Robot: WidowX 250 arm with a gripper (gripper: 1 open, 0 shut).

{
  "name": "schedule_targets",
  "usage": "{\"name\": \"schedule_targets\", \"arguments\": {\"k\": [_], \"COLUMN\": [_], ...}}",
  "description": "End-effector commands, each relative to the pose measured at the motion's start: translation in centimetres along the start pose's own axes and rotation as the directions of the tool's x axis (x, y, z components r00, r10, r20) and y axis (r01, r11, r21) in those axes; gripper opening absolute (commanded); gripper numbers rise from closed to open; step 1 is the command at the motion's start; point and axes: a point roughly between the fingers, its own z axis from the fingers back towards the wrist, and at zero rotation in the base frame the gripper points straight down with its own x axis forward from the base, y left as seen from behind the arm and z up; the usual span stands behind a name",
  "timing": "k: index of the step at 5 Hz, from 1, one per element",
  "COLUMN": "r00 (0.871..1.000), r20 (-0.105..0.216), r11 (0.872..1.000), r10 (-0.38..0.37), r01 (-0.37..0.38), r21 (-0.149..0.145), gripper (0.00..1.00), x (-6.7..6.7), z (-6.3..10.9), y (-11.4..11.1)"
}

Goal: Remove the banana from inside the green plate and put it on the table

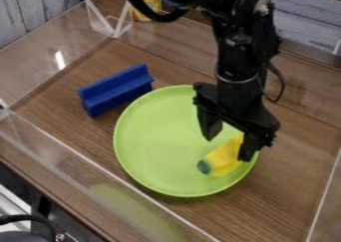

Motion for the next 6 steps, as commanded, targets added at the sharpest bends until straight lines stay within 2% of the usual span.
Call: {"name": "schedule_targets", "arguments": {"k": [1, 6], "r00": [1.000, 0.999], "r20": [0.024, 0.034], "r11": [1.000, 1.000], "r10": [-0.003, -0.002], "r01": [0.003, 0.001], "r21": [0.005, 0.027], "gripper": [1.00, 1.00], "x": [0.28, 0.54], "z": [0.38, 0.26], "y": [0.07, 0.58]}}
